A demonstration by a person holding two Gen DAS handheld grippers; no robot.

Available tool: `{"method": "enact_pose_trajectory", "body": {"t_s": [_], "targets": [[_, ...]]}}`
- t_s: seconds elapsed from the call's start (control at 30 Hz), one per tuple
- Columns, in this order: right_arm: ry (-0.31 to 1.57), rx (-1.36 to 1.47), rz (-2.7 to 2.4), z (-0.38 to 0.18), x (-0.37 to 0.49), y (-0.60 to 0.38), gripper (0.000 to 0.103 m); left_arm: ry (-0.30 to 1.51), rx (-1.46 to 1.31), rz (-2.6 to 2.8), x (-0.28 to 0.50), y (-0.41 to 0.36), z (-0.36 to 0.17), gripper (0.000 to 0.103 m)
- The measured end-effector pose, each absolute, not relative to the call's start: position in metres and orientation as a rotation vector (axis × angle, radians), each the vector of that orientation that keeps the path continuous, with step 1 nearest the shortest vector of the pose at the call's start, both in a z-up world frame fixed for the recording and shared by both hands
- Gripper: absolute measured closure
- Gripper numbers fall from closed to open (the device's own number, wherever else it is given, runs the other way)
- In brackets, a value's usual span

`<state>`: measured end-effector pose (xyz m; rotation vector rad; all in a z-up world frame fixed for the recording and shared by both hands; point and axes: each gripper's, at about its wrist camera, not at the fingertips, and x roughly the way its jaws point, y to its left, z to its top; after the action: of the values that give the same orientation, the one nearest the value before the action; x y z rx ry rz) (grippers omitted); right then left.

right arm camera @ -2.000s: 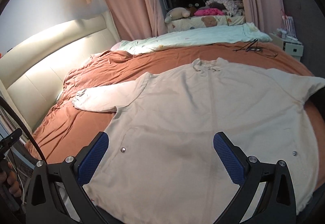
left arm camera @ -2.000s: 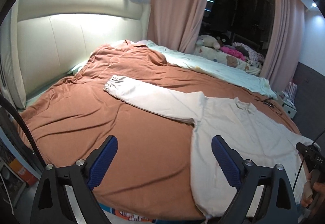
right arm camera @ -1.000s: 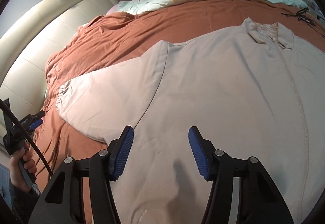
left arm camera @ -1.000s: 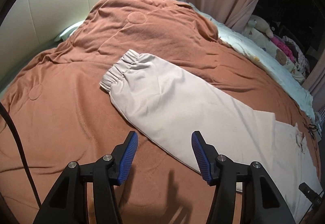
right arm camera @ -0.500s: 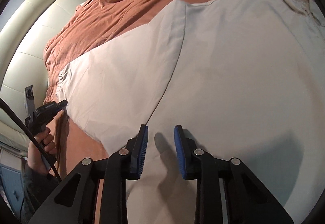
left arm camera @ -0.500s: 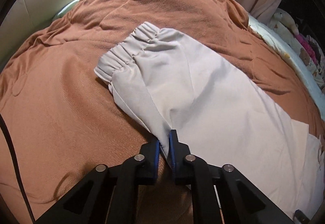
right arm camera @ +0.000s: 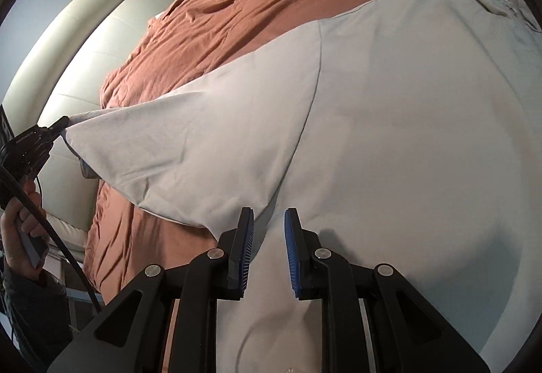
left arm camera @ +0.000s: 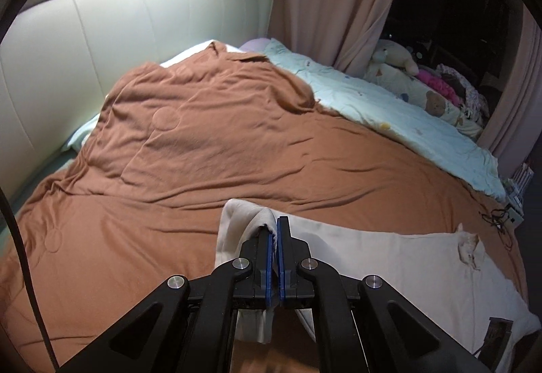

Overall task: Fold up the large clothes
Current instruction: 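Grasp the sleeve with the left tool and lift it across the jacket body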

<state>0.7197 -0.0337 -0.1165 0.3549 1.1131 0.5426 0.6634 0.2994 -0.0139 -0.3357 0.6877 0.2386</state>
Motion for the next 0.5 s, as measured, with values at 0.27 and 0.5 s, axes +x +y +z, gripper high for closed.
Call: {"method": "enact_pose_trajectory", "body": {"t_s": [0.27, 0.5], "targets": [[1.002, 0.481, 0.43, -0.086, 0.697, -0.106, 0.036, 0.624, -0.223, 0.106, 0.668, 0.203, 0.055, 0.101], [0.929, 0.552, 0.334, -0.075, 0.659, -0.162, 0.036, 0.624, -0.123, -0.013, 0.674, 0.113, 0.083, 0.101]]}}
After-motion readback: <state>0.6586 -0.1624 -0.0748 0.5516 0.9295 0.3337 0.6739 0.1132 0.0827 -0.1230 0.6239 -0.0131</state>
